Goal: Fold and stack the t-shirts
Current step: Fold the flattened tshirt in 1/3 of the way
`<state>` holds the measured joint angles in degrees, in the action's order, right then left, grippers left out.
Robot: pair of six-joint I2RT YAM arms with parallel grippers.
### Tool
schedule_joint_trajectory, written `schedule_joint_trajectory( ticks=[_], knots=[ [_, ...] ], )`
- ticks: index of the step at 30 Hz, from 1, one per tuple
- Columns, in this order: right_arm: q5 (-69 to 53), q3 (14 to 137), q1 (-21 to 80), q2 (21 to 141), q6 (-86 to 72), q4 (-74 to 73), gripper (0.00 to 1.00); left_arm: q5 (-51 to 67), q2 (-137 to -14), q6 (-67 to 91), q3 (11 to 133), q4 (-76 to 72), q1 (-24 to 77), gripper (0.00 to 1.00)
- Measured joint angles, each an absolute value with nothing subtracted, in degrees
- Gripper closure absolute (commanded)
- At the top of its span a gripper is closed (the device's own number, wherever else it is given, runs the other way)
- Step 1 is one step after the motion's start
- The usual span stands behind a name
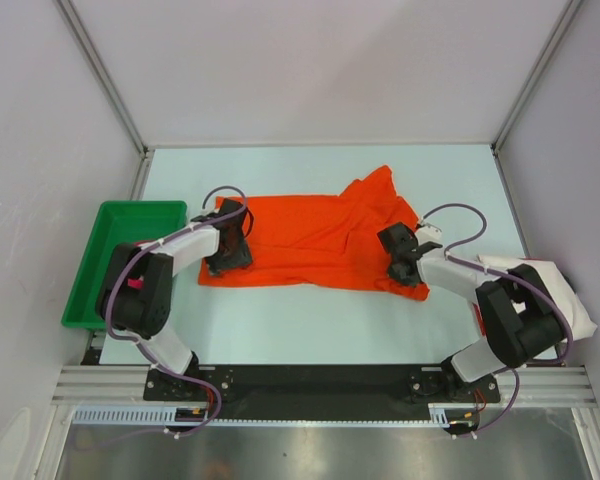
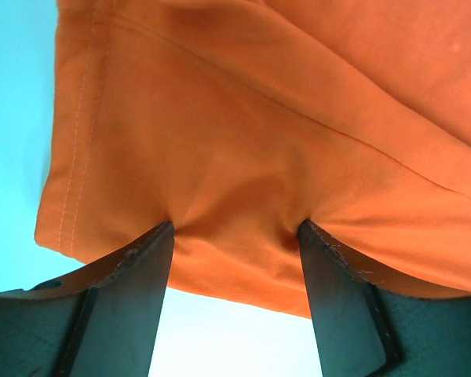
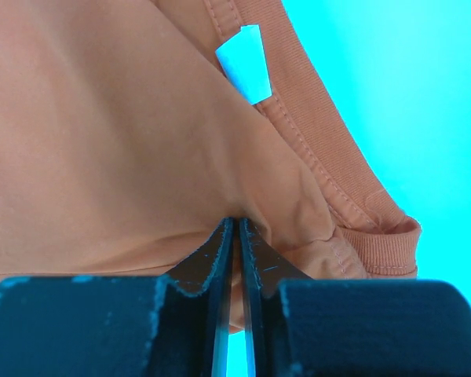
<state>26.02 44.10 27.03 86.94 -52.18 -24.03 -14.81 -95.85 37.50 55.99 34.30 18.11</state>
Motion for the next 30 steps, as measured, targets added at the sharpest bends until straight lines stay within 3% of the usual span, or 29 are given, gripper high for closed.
schedule_joint_trajectory(
  ticks=[24, 30],
  knots=[
    [24.1, 40.9, 24.6, 81.1, -52.9, -31.1, 0.83, -13.0, -89.8, 37.4, 50.1, 37.0, 17.0, 0.30],
    [25.5, 41.1, 26.8, 73.7, -49.3, -32.4, 0.59, -13.7, -82.2, 36.3, 48.7, 40.2, 16.9, 0.24]
  ],
)
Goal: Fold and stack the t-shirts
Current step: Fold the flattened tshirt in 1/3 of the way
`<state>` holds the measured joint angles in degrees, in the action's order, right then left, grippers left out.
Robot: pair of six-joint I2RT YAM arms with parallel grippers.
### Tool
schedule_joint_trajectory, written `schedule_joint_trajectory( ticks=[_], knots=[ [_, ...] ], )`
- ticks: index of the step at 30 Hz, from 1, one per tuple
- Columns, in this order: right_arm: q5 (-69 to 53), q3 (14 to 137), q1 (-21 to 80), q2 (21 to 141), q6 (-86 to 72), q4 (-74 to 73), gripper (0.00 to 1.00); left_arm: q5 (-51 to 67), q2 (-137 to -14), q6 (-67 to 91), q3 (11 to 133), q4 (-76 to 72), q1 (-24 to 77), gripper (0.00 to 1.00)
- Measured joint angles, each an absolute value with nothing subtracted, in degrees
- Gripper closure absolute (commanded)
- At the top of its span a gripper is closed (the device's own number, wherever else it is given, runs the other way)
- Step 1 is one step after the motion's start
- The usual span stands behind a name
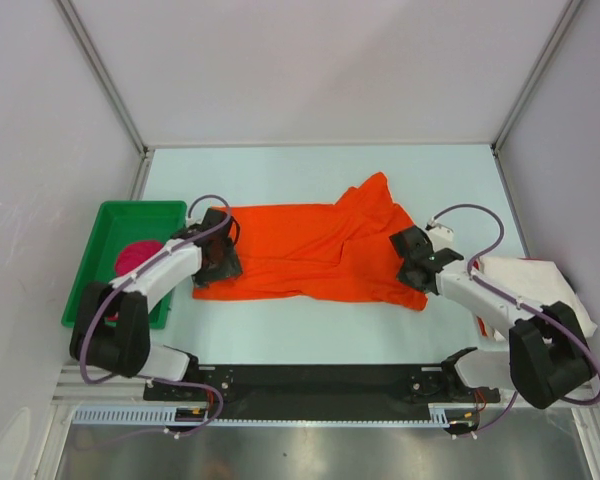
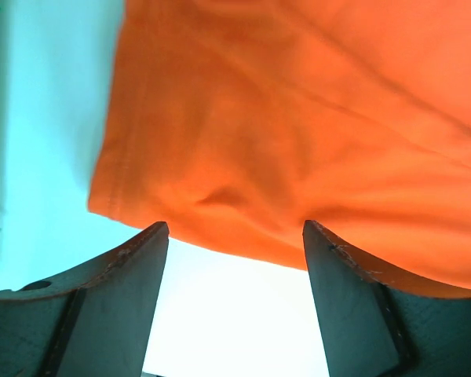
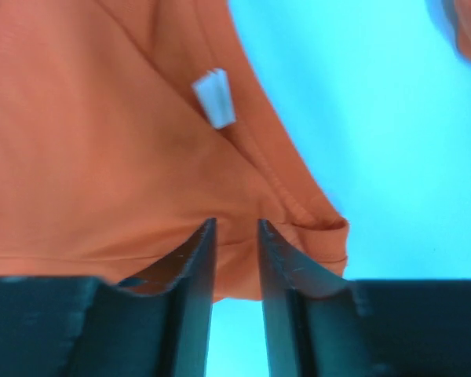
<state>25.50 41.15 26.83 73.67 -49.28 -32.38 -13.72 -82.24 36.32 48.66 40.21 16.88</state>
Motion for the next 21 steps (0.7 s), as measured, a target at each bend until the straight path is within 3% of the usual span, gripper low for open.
schedule_joint_trajectory(
  ticks=[1, 3, 12, 21],
  knots=[
    [25.6, 41.8, 27.0, 73.0, -48.5, -32.4, 0.54, -13.8, -80.7, 35.9, 48.8, 40.3, 16.9, 0.24],
    [26.1, 44.4, 27.2, 72.9, -46.9, -32.4, 0.52, -14.2, -77.3, 35.4, 49.9, 40.4, 16.9, 0.24],
    [27.0, 50.3, 31.6, 73.6, -43.4, -30.1, 0.56, -14.0, -74.0, 34.9, 52.6, 38.4, 18.3, 0.25],
    [26.0, 55.9, 32.4, 88.1, -41.5, -28.2, 0.57, -11.7, -84.9, 34.9, 58.7, 35.7, 18.8, 0.27]
  ],
)
